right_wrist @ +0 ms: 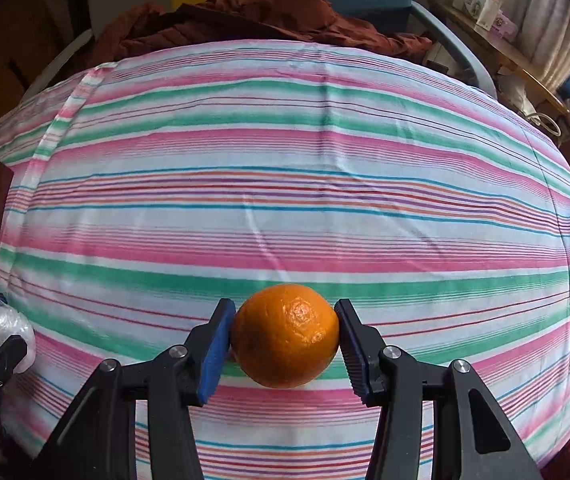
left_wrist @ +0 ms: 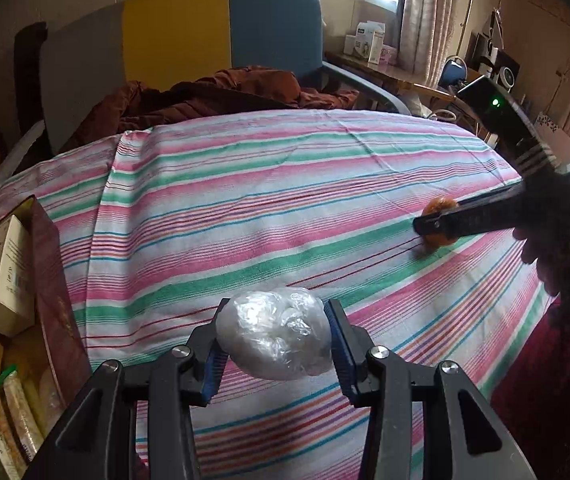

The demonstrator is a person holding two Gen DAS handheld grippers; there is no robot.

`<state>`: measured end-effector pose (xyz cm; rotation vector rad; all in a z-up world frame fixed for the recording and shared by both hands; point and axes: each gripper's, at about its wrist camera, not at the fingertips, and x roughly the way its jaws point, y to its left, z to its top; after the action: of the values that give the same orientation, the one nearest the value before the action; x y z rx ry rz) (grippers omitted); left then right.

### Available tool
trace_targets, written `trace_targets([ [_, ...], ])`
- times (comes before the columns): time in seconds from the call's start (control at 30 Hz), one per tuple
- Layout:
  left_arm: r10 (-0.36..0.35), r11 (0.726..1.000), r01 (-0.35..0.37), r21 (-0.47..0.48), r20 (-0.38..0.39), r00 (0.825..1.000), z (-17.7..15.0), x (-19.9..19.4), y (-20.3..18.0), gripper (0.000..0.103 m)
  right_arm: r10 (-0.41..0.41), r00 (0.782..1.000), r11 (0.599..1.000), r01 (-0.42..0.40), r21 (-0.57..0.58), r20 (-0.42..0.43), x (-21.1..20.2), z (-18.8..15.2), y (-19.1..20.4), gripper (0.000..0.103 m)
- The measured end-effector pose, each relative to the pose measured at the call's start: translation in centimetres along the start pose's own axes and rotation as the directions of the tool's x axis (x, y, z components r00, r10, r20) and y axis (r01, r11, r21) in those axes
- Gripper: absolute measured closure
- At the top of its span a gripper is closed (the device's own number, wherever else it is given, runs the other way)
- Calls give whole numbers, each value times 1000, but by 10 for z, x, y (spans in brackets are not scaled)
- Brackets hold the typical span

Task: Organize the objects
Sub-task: 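Carry the orange and cotton ball into the gold tray and open both grippers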

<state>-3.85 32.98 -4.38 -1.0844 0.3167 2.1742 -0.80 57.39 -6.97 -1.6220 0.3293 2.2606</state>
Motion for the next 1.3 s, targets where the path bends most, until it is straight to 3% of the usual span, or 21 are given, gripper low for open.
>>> trace_targets([
  [0.37, -2, 1000, 4, -27, 59, 998, -7, -41, 16, 58, 48, 999, 998, -48, -41, -7, -8, -20, 59, 52],
  [0.97, 23, 995, -11, -103, 112, 993, -35, -93, 57, 57, 198, 978, 977, -202, 67, 60, -24, -54, 111, 52],
  [1.17, 34, 984, -11, -176, 131, 991, -47, -114, 89, 57, 226, 969, 970, -234, 68, 105, -42, -59, 126, 52],
  [1.3, 77, 962, -33, -270, 156, 985, -59, -137, 131, 58, 266, 951, 962, -272, 18, 159, -69, -57, 148, 52],
])
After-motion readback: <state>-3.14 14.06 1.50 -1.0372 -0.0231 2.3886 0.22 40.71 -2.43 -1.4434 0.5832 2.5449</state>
